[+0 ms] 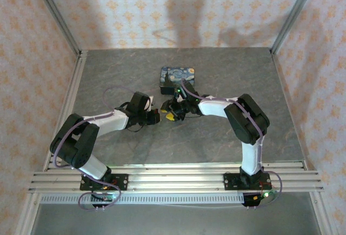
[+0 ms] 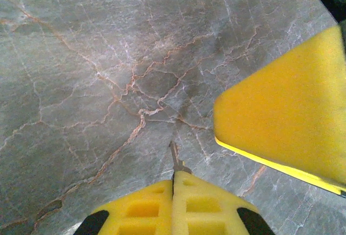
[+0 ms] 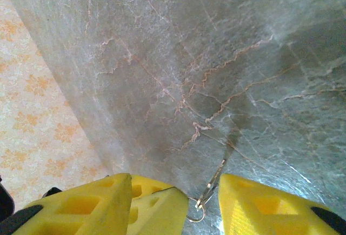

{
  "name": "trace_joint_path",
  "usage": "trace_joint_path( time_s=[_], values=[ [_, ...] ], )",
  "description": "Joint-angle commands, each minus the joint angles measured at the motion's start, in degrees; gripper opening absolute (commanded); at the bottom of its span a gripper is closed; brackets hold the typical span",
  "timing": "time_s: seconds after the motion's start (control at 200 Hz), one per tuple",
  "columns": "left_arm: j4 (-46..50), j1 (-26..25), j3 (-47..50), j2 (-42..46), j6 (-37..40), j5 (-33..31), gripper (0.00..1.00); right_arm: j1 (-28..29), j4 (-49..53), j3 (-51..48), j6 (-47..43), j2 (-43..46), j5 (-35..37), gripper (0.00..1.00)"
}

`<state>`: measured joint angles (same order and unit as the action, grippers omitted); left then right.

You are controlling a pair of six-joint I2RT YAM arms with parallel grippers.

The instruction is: Unlock the padlock with the key

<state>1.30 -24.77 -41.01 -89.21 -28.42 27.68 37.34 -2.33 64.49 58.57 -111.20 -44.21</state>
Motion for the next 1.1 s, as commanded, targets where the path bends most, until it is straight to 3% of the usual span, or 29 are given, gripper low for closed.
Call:
trace_joint_path(
  time_s=[0.0, 0.565, 1.096],
  values=[
    [-1.82, -0.45, 0.41, 0.91, 1.09, 0.18, 0.0, 0.27, -1.01, 0.23, 1.7, -1.47, -1.03, 0.47],
    [-3.74, -0.45, 1.02, 0.14, 0.74, 0.45, 0.0, 0.76, -2.94, -1.43, 11.16, -3.08, -1.33, 0.42],
    [-7.24, -0.45, 3.08, -1.03, -0.49, 1.23, 0.0, 2.3, 2.68, 0.63, 11.22, -4.57, 0.23, 0.42]
  ],
)
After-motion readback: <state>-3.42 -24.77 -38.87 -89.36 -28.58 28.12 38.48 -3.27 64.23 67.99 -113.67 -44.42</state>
